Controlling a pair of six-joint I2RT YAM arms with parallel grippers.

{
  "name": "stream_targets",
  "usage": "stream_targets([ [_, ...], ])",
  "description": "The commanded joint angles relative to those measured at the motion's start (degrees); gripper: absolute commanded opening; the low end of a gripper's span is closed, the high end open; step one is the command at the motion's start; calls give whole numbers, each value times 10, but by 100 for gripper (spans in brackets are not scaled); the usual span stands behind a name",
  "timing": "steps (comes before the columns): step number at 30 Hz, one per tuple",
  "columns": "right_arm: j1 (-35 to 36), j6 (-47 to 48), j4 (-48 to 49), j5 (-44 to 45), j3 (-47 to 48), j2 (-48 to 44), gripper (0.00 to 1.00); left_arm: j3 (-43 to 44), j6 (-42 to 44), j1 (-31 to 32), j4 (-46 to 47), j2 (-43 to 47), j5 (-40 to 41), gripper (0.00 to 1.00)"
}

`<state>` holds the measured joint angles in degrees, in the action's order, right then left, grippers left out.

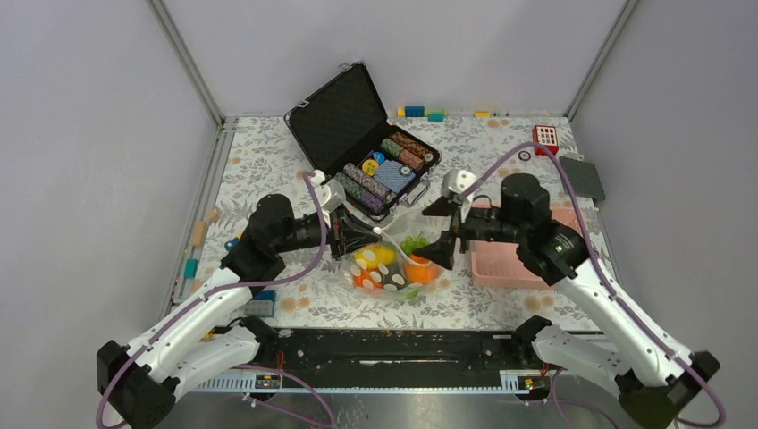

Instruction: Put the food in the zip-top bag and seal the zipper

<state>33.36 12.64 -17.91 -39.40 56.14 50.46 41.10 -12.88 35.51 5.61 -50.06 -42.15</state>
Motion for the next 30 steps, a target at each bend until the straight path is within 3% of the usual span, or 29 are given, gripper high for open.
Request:
stream_targets([
  [1, 63, 9, -1, 31, 77, 50, 99, 42, 36, 11, -51, 3, 58, 0],
  [15, 157, 147, -20, 60, 158, 166, 100, 52, 47, 34, -76, 21, 69, 0],
  [24, 158, 223, -141, 32, 187, 217, 95, 47, 45, 36, -80, 44, 67, 0],
  [30, 159, 260, -205, 73, 198, 217, 77, 38, 59, 40, -80, 52, 57, 0],
])
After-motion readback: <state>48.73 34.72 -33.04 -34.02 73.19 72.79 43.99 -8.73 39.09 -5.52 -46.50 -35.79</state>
